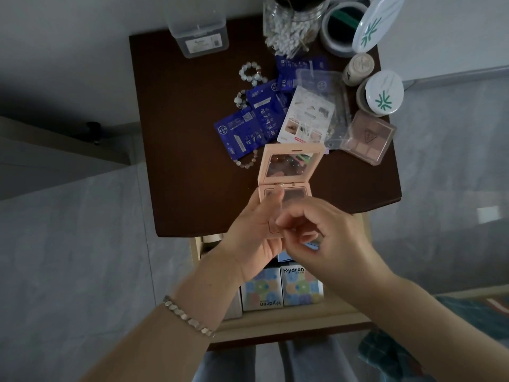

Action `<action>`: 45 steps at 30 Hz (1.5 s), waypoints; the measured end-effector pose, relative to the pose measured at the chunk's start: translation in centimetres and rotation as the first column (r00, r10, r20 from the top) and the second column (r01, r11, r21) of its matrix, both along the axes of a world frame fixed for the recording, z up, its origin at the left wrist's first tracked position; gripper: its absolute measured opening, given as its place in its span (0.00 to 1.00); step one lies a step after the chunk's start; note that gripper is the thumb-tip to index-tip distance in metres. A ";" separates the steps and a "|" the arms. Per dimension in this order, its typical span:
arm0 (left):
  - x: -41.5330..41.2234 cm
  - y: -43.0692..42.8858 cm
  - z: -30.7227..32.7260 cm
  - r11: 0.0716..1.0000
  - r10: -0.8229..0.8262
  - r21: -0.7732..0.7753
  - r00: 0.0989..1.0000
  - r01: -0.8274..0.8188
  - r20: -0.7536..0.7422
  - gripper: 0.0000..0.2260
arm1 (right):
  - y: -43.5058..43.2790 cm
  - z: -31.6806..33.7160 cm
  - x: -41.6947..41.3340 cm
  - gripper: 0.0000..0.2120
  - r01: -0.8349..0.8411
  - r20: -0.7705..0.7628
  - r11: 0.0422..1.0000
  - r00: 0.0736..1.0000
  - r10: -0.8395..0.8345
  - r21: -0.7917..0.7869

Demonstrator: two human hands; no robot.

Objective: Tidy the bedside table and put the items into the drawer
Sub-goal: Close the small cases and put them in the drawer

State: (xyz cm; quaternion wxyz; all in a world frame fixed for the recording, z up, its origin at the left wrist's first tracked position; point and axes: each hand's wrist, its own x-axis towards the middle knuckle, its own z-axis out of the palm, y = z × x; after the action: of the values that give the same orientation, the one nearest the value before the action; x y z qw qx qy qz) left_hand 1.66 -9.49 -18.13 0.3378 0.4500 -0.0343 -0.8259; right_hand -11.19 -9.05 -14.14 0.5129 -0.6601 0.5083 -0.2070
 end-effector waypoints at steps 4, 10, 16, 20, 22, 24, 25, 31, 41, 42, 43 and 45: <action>0.2 0.1 -0.1 0.999 0.044 0.017 0.999 -0.044 0.008 0.18 | 0.2 0.4 -0.5 0.09 -0.076 -0.005 0.997 0.997 0.076 -0.021; 0.3 -0.1 0.1 0.999 0.023 -0.031 0.996 -0.021 0.082 0.17 | 0.0 0.4 -1.2 0.14 -0.123 -0.046 0.992 0.991 0.124 0.008; 0.3 -0.2 0.0 0.997 -0.053 -0.055 0.990 0.061 0.134 0.14 | -1.1 0.4 -1.8 0.15 0.057 -0.049 0.998 0.997 -0.058 -0.024; 0.3 -0.1 0.2 0.996 -0.047 -0.072 0.990 0.057 0.131 0.13 | -1.4 0.1 -2.2 0.12 0.234 -0.041 0.963 0.972 -0.231 0.133; 0.3 0.0 0.2 0.994 -0.048 -0.094 0.989 0.062 0.142 0.13 | -1.5 0.1 -2.2 0.12 0.265 -0.052 0.952 0.964 -0.260 0.155; 0.3 0.0 0.2 0.993 -0.047 -0.098 0.986 0.064 0.159 0.13 | -1.5 0.4 -2.0 0.13 0.228 -0.043 0.960 0.974 -0.225 0.164; 0.3 0.0 0.1 0.993 -0.047 -0.097 0.984 0.064 0.172 0.13 | -1.5 0.6 -1.9 0.14 0.189 -0.031 0.967 0.982 -0.187 0.168; 0.1 -0.1 0.3 0.992 -0.060 -0.098 0.978 0.081 0.199 0.14 | -0.8 0.4 -1.0 0.15 0.053 -0.015 0.992 0.999 -0.052 0.116; 0.5 0.1 0.2 1.000 -0.017 0.001 1.000 0.017 -0.018 0.23 | -0.8 -0.4 0.0 0.12 0.168 0.016 0.973 0.985 -0.173 0.158; 0.5 0.2 0.2 1.000 -0.018 0.006 1.000 0.018 -0.012 0.24 | -0.8 -0.4 0.0 0.11 0.167 0.004 0.977 0.986 -0.169 0.135; 0.5 0.2 0.2 1.000 -0.019 0.011 1.000 0.019 -0.008 0.24 | -0.8 -0.5 0.1 0.10 0.160 -0.007 0.981 0.987 -0.160 0.111; 0.4 0.4 0.1 0.999 -0.019 0.027 1.000 0.019 -0.009 0.23 | -0.7 -0.8 0.2 0.09 0.123 -0.043 0.992 0.992 -0.122 0.032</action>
State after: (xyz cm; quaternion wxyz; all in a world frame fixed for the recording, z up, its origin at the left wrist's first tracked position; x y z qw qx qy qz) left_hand 2.08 -9.12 -18.04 0.3241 0.4504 -0.0259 -0.8315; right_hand -10.96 -9.75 -14.94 0.5001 -0.6227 0.5619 -0.2157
